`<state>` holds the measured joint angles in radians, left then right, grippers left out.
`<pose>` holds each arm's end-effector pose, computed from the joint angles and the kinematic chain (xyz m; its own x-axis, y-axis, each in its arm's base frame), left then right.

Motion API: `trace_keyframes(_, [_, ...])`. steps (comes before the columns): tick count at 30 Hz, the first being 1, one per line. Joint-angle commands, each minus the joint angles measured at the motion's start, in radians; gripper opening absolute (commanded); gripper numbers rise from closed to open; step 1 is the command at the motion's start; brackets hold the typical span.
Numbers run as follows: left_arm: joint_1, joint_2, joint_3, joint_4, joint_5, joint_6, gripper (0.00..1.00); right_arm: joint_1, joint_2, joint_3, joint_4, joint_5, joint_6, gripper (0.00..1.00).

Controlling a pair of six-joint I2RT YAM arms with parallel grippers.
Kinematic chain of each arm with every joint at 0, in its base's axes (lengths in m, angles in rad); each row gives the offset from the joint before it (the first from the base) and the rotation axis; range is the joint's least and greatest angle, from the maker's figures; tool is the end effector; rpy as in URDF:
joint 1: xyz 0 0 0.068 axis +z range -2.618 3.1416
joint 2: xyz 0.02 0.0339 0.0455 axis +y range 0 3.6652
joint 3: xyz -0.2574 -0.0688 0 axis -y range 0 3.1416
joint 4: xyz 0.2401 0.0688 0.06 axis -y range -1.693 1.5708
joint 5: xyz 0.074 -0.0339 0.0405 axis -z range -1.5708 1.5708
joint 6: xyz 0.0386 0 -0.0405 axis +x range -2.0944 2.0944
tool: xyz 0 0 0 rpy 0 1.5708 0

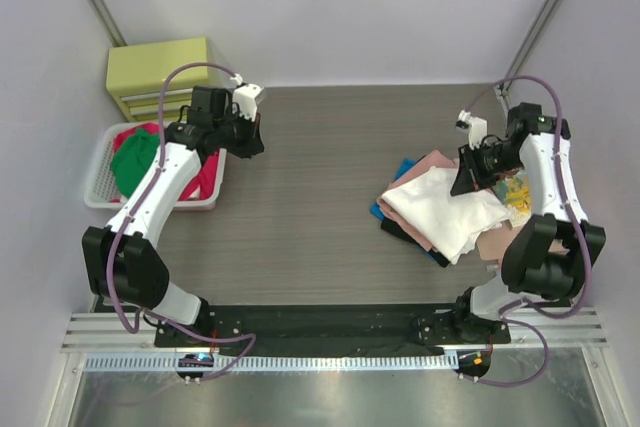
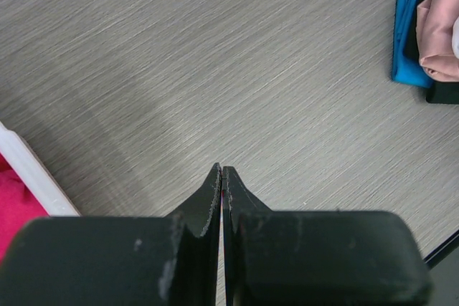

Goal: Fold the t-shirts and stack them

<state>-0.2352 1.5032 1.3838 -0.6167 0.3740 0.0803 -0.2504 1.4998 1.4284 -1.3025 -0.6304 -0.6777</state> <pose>0.3173 -0.0905 0.3275 -0.6123 0.2235 -0.7584 0.5311 0.8269 -0.1851 0.2634 -0.0439 0.3098 -0.7956 -0.3193 -0.5149 -0.5268 0.7843 0.3277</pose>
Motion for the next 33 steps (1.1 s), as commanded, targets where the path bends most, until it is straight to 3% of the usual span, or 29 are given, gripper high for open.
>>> trace_keyframes(1, [-0.001,-0.028,-0.012,0.044,-0.012,0.007,0.0,0.005,0.06,-0.121,0.08,0.04,0.043,0.01])
trace_keyframes(8, [-0.001,-0.009,-0.006,0.041,0.0,-0.001,0.0,0.028,0.278,-0.191,0.12,0.063,0.044,0.01])
trace_keyframes(14, [-0.001,-0.011,-0.009,0.044,-0.003,0.003,0.0,0.075,0.307,-0.175,0.131,0.109,0.07,0.01])
trace_keyframes(22, [-0.001,-0.017,-0.011,0.044,0.009,0.001,0.0,0.138,0.447,-0.194,0.176,0.176,0.139,0.19])
trace_keyframes(29, [-0.001,-0.038,-0.023,0.046,0.009,0.007,0.0,0.151,0.448,-0.194,0.213,0.163,0.165,0.19])
trace_keyframes(33, [-0.001,-0.041,-0.032,0.051,0.008,0.015,0.0,0.154,0.344,-0.151,0.189,0.14,0.162,0.07])
